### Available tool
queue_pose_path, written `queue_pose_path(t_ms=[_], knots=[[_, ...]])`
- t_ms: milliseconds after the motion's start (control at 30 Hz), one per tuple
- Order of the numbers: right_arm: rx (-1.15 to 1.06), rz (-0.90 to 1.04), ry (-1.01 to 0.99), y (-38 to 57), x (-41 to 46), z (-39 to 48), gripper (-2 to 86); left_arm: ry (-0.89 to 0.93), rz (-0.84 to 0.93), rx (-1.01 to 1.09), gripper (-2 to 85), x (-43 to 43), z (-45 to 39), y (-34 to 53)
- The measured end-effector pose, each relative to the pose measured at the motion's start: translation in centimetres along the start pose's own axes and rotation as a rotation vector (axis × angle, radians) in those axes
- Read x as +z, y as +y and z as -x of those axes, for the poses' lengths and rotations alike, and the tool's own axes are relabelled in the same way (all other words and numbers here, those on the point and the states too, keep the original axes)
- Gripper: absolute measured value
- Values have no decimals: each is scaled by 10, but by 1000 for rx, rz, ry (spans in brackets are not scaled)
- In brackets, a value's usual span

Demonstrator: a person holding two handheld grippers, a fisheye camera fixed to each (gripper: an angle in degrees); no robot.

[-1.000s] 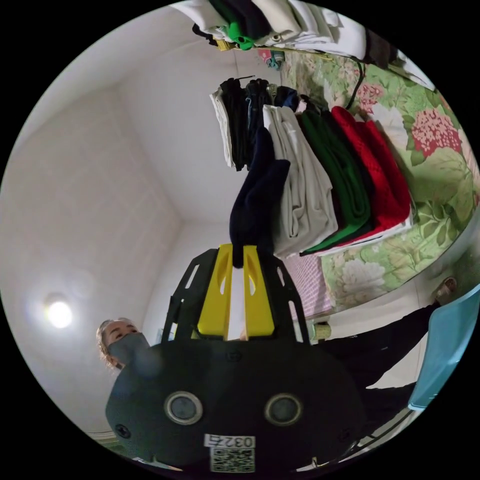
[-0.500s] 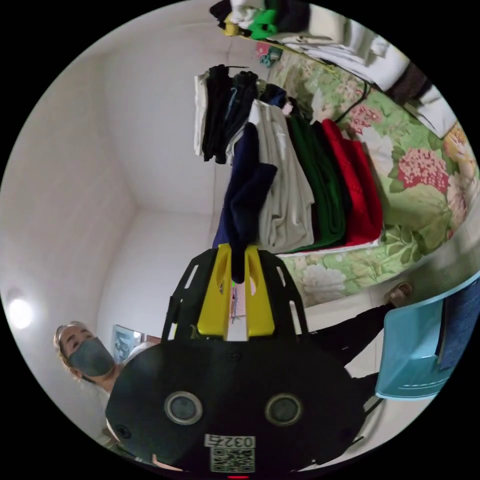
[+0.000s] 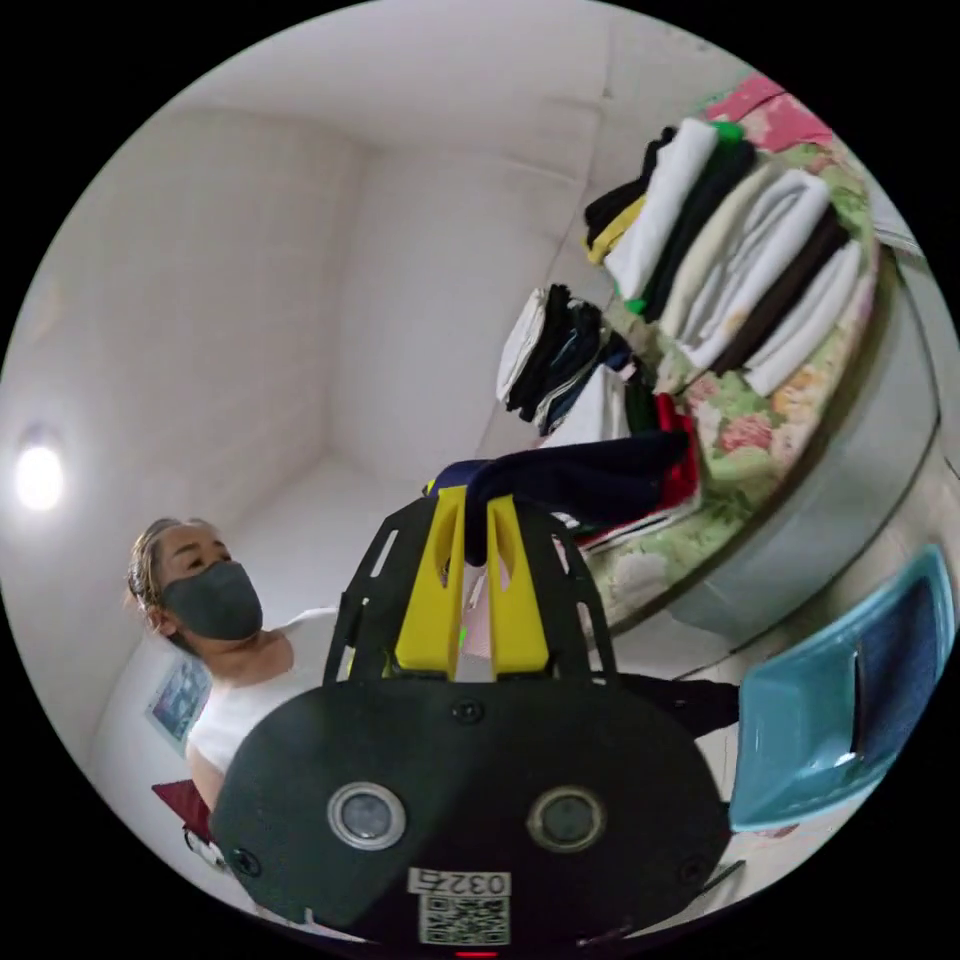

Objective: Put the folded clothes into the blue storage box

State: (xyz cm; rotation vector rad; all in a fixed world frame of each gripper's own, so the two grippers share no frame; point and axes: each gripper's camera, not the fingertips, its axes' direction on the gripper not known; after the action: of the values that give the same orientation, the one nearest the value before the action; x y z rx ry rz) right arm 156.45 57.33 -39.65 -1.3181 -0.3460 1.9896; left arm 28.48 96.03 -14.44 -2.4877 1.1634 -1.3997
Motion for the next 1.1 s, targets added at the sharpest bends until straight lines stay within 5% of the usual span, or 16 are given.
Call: queue_pose_path(t_ms=[233, 600, 800, 1000, 1100], knots=[[233, -300, 93, 114, -121, -44, 35, 55, 319, -224, -7, 147, 89, -33], [783, -480, 274, 252, -191, -186, 36, -294, 772, -637, -8, 307, 276, -8], [838, -494, 332, 253, -213, -249, 37, -413, 900, -573, -9, 374, 348, -31], [706, -534, 500, 233, -238, -266, 39, -366, 894, -353, -4, 422, 368, -57], [793, -566, 527, 247, -244, -298, 50, -477, 835, -432, 13, 421, 408, -47]])
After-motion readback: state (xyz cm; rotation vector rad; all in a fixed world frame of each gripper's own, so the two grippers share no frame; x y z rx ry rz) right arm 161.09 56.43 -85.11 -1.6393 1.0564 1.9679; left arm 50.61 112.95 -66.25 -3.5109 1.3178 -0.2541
